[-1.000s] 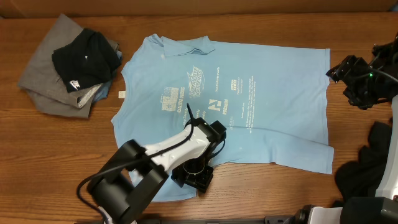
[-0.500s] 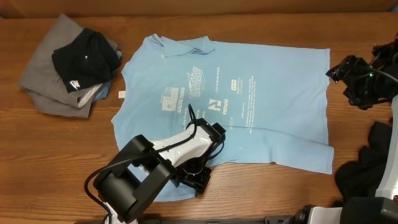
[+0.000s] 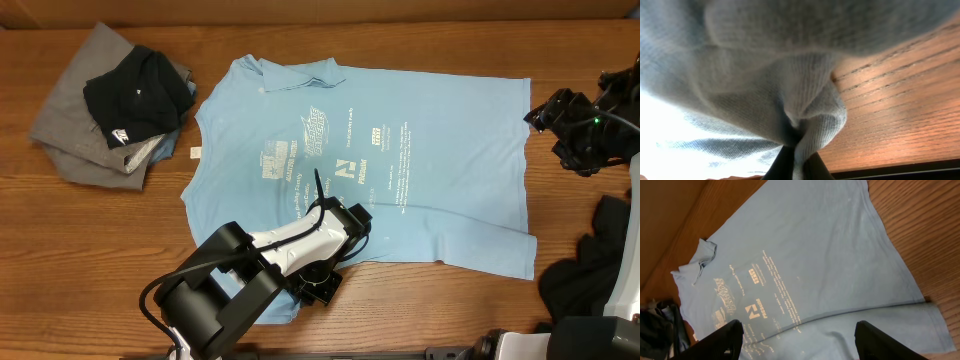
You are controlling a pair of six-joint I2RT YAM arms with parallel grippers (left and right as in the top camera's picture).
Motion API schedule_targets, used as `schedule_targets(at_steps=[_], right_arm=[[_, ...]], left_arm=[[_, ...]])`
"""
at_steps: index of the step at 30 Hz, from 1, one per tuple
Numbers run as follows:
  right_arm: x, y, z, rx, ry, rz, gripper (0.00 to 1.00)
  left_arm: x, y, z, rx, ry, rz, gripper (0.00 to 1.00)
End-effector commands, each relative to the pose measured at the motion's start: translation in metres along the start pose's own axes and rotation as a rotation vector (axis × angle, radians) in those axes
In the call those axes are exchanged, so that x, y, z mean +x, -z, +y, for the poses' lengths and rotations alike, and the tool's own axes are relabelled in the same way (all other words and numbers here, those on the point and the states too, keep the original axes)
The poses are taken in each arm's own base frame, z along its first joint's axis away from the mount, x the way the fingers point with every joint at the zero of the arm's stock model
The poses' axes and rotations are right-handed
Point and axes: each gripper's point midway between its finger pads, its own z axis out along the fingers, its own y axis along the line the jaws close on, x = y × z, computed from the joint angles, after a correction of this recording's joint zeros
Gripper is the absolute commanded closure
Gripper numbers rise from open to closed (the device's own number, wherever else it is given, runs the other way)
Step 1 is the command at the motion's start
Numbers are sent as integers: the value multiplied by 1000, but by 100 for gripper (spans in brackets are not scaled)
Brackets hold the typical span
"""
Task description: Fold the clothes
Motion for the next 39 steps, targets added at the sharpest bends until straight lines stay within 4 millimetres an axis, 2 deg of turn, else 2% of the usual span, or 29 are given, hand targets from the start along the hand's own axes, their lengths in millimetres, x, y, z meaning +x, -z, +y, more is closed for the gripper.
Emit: schedule_targets(at_steps=[1, 6, 10, 16, 22, 23, 24, 25, 26, 27, 34, 36, 39], right_arm=[[-1, -1, -1, 4, 4, -2, 25], [-1, -1, -1, 4, 4, -2, 25], [-2, -1, 0, 3, 5, -5, 24], [-3, -1, 0, 2, 6, -8, 21], [-2, -1, 0, 1, 6, -8, 20], [-2, -1, 0, 1, 6, -8, 20], [-2, -1, 0, 1, 6, -8, 20], [-2, -1, 0, 1, 6, -8, 20], [-2, -1, 0, 1, 6, -8, 20], [-2, -1, 0, 1, 6, -8, 20], [-2, -1, 0, 1, 6, -8, 20], [-3, -1, 0, 1, 7, -8, 20], [-2, -1, 0, 2, 7, -8, 20]], left_arm=[[0, 3, 4, -36, -10, -2, 96], [11, 29, 8, -68, -49, 43, 92], [7, 54, 31, -211, -48, 15, 91], [-34, 87, 66, -341, -27, -150, 88], [-74, 94, 83, -299, -58, -282, 86], [-81, 96, 86, -292, -55, -305, 82], [-85, 97, 88, -283, -40, -323, 67], [-87, 97, 90, -273, -29, -328, 46], [-86, 98, 91, -245, -20, -322, 38], [-84, 98, 90, -219, -15, -311, 37], [-43, 101, 61, -6, -25, -148, 48], [-37, 97, 52, 0, -42, -120, 50], [-27, 85, 45, -36, -20, -85, 49]])
